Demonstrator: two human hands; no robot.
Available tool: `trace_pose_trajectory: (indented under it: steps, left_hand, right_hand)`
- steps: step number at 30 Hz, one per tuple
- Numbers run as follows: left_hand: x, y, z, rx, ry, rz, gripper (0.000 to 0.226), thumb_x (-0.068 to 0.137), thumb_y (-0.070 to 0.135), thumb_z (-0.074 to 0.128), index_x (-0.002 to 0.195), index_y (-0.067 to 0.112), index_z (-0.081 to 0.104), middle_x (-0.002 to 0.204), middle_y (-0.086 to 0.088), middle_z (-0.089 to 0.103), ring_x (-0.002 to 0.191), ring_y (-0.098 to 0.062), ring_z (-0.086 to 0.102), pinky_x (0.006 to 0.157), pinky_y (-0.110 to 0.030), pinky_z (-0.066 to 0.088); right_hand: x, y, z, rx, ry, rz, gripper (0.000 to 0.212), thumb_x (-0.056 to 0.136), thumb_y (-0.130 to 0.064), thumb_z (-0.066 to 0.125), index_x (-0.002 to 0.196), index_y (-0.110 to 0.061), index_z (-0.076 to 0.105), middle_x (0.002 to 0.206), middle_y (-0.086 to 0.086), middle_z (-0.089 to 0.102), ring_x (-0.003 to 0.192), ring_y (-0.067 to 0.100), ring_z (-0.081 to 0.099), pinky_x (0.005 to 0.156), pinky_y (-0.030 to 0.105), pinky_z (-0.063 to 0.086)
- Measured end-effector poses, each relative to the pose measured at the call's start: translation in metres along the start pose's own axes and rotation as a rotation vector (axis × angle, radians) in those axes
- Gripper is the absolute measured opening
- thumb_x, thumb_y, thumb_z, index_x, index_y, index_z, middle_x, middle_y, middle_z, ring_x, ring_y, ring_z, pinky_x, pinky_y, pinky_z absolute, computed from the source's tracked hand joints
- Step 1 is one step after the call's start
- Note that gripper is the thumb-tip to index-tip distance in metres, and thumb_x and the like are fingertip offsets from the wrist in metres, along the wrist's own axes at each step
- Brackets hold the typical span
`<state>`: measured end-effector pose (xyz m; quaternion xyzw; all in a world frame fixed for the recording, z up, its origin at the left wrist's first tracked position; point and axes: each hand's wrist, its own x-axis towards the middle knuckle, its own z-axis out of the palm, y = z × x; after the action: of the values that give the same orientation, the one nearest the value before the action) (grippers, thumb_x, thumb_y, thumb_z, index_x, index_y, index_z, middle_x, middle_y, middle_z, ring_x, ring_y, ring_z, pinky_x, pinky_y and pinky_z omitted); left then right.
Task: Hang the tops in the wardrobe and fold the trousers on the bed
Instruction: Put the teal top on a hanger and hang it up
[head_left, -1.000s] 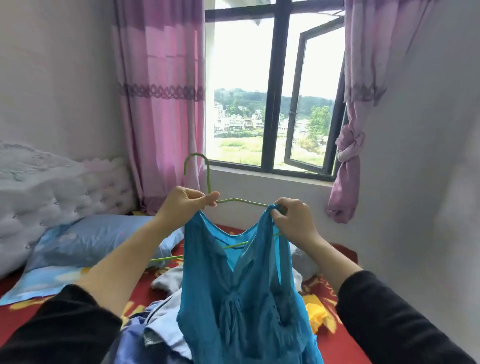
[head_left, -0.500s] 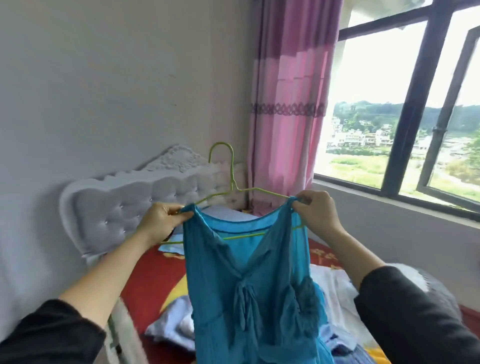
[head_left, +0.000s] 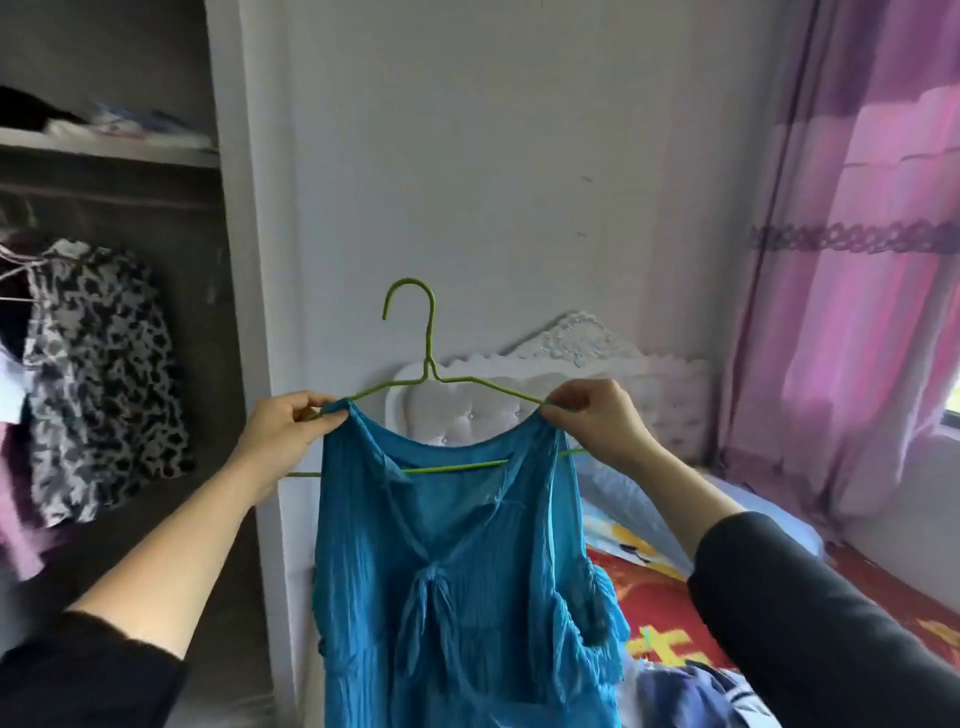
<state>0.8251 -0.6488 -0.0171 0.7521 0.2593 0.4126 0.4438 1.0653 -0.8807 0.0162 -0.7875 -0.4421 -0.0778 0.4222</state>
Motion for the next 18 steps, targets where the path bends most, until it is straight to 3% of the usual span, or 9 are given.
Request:
trace_pose_trajectory:
  steps: [3,7,9,11,14,18]
  left_hand:
    - [0.021,-0.027,-0.05,0.034,0.027,-0.018,0.005,0.085,0.019,0.071,0.088,0.022,0.07,0.087,-0.005,0.063,0.08,-0.012,0.056,0.074,-0.022,0.042]
    - [0.048,-0.06,-0.104,0.062,0.067,-0.046,0.007,0.087,0.018,0.068,0.09,0.011,0.072,0.086,-0.004,0.068,0.077,-0.008,0.059,0.061,-0.01,0.042]
    - [0.061,-0.079,-0.129,0.114,0.084,-0.058,0.006,0.088,0.018,0.067,0.088,0.014,0.072,0.084,-0.001,0.068,0.074,-0.006,0.059,0.057,-0.012,0.041]
    - [0.075,-0.1,-0.152,0.18,0.112,-0.072,0.005,0.088,0.021,0.068,0.084,0.024,0.071,0.081,0.004,0.068,0.074,-0.008,0.06,0.063,-0.021,0.045]
    - [0.102,-0.137,-0.186,0.399,0.252,-0.108,0.012,0.086,0.038,0.066,0.075,0.04,0.065,0.074,0.015,0.066,0.077,-0.012,0.062,0.078,-0.041,0.05]
    - [0.141,-0.171,-0.221,0.698,0.445,-0.156,0.008,0.089,0.038,0.06,0.083,0.039,0.064,0.078,0.009,0.064,0.094,-0.023,0.057,0.086,-0.043,0.043]
  right_hand:
    - [0.032,-0.036,0.065,-0.014,-0.072,-0.055,0.008,0.079,-0.029,0.072,0.077,-0.021,0.07,0.07,-0.004,0.064,0.072,0.016,0.056,0.069,0.033,0.045]
    - [0.065,-0.106,0.153,-0.086,-0.184,-0.163,0.015,0.08,-0.034,0.068,0.082,-0.02,0.065,0.067,-0.012,0.055,0.077,0.018,0.056,0.079,0.034,0.041]
    - [0.08,-0.139,0.192,-0.03,-0.23,-0.18,0.019,0.082,-0.032,0.068,0.071,-0.019,0.059,0.061,-0.009,0.049,0.069,0.018,0.051,0.068,0.031,0.04]
    - [0.095,-0.164,0.226,0.008,-0.282,-0.16,0.039,0.082,-0.031,0.069,0.055,-0.017,0.045,0.054,-0.003,0.04,0.056,0.017,0.041,0.056,0.029,0.033]
    - [0.118,-0.197,0.277,0.03,-0.384,-0.142,0.056,0.082,-0.035,0.07,0.05,-0.014,0.029,0.051,0.0,0.027,0.051,0.016,0.025,0.05,0.03,0.021]
    - [0.15,-0.226,0.339,0.109,-0.416,-0.119,0.06,0.082,-0.035,0.071,0.05,-0.016,0.025,0.051,-0.002,0.023,0.05,0.016,0.022,0.05,0.03,0.019]
